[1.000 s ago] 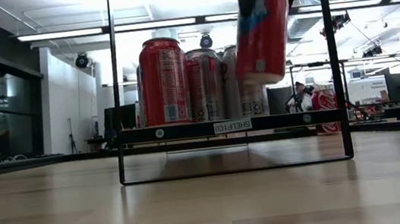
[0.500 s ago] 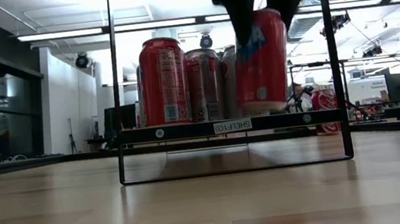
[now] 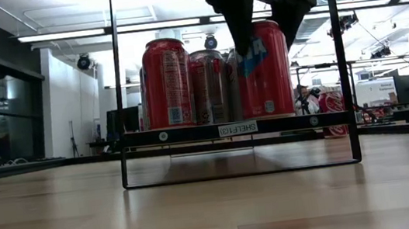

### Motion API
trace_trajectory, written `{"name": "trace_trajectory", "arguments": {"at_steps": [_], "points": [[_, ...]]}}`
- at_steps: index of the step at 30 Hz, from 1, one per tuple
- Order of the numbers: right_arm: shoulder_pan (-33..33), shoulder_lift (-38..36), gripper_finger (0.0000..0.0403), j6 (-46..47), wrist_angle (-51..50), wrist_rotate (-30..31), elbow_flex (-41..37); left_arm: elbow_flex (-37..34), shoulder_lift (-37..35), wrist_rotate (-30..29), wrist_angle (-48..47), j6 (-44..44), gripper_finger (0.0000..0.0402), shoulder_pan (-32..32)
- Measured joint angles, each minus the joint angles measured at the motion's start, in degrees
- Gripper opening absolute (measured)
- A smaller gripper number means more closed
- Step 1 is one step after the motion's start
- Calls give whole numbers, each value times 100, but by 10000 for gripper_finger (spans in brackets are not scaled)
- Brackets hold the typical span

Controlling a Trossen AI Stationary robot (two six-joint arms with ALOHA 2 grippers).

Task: Place canned beverage on shelf
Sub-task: Put the red soda can on the shelf aligned with the other orange soda can

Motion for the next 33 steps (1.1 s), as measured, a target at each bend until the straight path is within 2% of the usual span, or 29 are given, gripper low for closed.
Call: {"name": "trace_trajectory", "arguments": {"at_steps": [8,16,20,25,27,30,33], "points": [[-4,-74,353,-48,50,80,-2,0,0,-2,13,-11,0,0],[-27,-647,354,-140,86,487,-2,0,0,-4,13,-13,0,0],[-14,-1041,355,-789,70,589,-2,0,2,-4,13,-16,0,0],[441,-1512,355,-1845,-423,732,-2,-1,2,-4,5,-126,0,0],[730,-1621,355,-2106,-842,1032,-2,-2,2,-4,4,-128,0,0],[1168,-1665,355,-1994,-1429,1720,-35,-2,2,-4,2,-162,0,0],[1524,-1834,346,-1850,-1070,1742,-503,-2,2,-4,4,-228,0,0]]}}
